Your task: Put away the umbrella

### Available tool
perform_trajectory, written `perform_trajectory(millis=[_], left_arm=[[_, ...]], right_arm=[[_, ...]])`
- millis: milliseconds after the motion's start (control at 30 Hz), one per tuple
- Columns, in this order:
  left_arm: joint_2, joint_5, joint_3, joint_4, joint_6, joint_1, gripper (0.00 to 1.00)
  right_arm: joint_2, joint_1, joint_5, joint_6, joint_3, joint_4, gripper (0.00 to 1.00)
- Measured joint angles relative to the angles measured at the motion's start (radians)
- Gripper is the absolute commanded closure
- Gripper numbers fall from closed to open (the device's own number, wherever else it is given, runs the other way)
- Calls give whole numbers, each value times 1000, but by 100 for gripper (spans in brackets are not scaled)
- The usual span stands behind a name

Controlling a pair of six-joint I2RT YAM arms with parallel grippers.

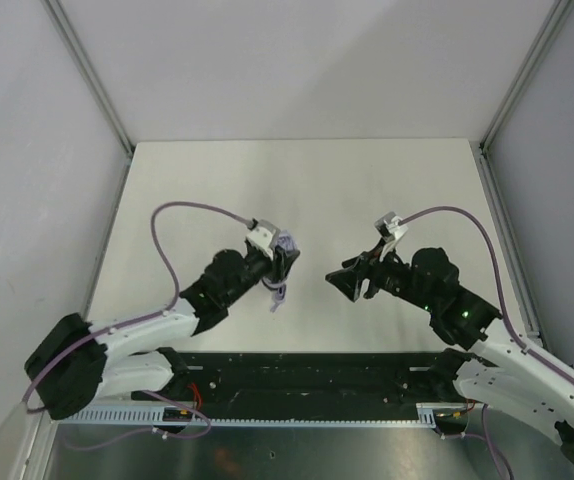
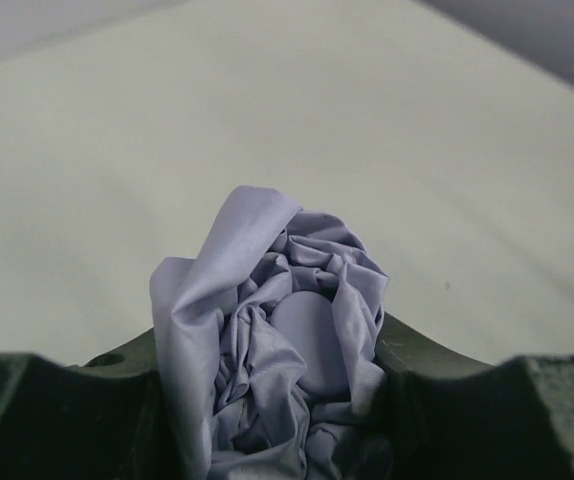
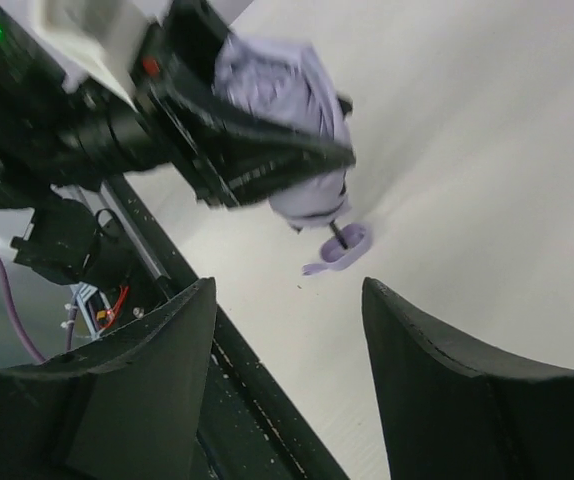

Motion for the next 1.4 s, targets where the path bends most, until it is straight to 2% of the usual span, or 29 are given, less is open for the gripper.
perform_trajectory(millis=[167,467,533,700,900,1033,1100,1233,1400], left_arm=[[121,-69,-167,159,-36,-60,100],[194,-75,-258,402,-163,-69,100],[190,-11,-269,418,-208,-53,100],[94,210,-270,397,-339,-6,100],[-31,464,-207,411,-500,35,100],[-69,560,-177,433,-586,48,100],[-73,576,-171,437,-642,64,100],[-59,569,-169,432,-766,103,100],[-21,547,-169,418,-880,122,100]], right_arm=[[-33,-26,0,5,-35,-26,36],[-59,-32,-16,31,-95,-47,33],[-29,-37,-58,36,-104,-37,31],[92,-37,-180,50,-108,9,18],[183,59,-257,53,-110,105,14],[233,124,-269,53,-98,163,13],[248,171,-202,53,-79,164,13],[264,283,59,52,6,120,11],[331,352,297,47,134,90,11]])
